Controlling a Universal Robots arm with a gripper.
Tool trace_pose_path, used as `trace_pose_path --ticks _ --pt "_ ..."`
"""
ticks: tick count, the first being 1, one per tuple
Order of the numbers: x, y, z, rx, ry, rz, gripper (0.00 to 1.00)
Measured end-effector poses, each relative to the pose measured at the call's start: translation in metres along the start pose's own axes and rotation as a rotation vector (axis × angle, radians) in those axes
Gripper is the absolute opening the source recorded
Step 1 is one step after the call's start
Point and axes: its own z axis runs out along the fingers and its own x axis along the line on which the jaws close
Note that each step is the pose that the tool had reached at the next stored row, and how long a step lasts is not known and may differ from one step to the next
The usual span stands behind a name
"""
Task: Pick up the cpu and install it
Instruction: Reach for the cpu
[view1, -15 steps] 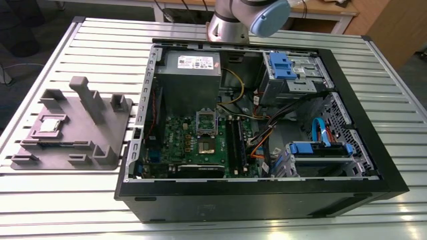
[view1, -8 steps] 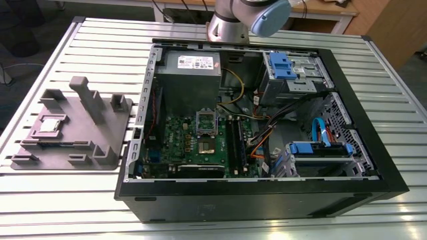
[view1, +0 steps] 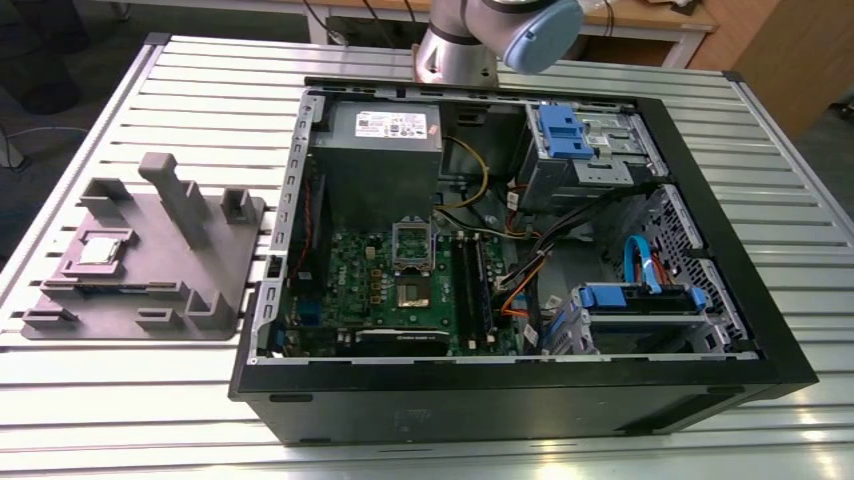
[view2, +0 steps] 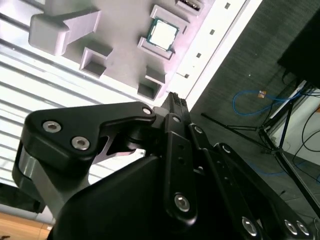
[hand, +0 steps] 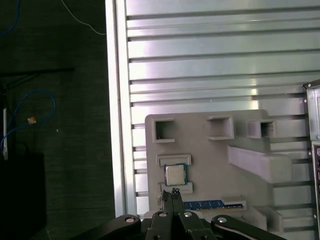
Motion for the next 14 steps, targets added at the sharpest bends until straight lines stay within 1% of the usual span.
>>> trace_pose_path --ticks 8,10,14 --pt "-0.0023 -0.0069 0.0140 0.0000 0.0017 0.000 0.11" --pt "-0.0031 -0.0076 0.0175 0.0001 0.0018 0.000 0.11" --pt "-0.0083 -0.0074 0.0198 0.0003 0.0030 0.000 0.11"
